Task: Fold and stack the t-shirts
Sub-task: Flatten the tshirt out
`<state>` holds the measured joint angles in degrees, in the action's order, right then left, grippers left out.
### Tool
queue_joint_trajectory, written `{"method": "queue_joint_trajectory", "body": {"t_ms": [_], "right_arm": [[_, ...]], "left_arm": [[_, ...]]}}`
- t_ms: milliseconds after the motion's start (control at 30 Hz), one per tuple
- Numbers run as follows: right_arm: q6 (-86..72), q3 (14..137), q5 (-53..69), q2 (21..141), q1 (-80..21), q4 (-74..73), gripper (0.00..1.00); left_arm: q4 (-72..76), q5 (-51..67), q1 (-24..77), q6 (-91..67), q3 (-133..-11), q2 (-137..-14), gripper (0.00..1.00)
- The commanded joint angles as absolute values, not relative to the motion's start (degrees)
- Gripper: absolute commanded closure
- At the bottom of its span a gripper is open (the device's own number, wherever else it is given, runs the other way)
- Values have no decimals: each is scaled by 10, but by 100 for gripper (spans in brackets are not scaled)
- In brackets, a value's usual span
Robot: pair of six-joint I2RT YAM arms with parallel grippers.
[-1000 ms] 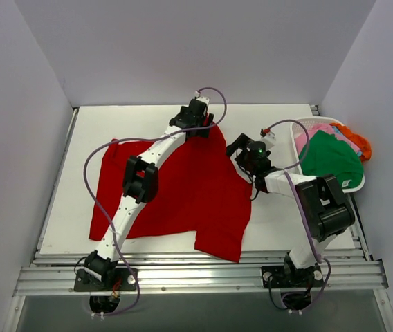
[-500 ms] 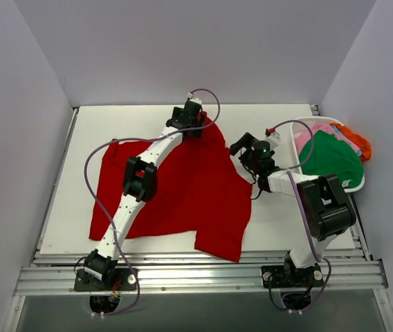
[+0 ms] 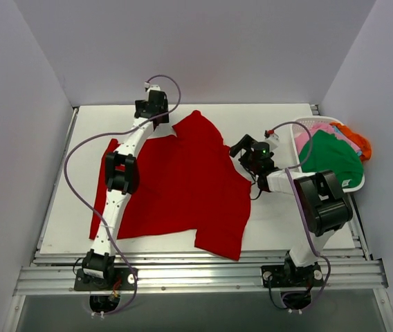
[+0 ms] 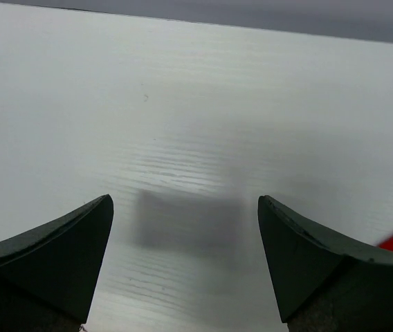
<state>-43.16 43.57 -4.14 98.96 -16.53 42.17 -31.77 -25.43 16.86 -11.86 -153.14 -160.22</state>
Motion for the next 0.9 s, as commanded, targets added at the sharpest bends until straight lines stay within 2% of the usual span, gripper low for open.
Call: {"method": "queue_joint_trajectory", "body": {"t_ms": [0,100,233,300,567,800,833,867], "right_arm": [[-421,440,-40,997,-163,442,9],[-423,443,-35,998,-163,446,9],[-419,481,-27,1019,-163,428,9],[-417,518,-25,1045,-162,422,9],[-427,664,24,1206,-151,424,10],[-469,726,68,1294,-155,456,13],[-470,735,69,1304,-158,459,16],[-467,757,74,1325,-162,459,25]], "left_arm": [[-296,-261,162,-140,-1552,-1582,6],[-297,-262,162,-155,-1520,-1544,6],[-225,-266,176,-168,-1301,-1378,6],[-221,-262,175,-191,-1244,-1310,6],[-159,-231,175,-232,-947,-1130,6],[-144,-222,177,-237,-874,-1078,6],[-143,-219,178,-239,-873,-1080,6],[-142,-214,179,-243,-872,-1082,6]]}}
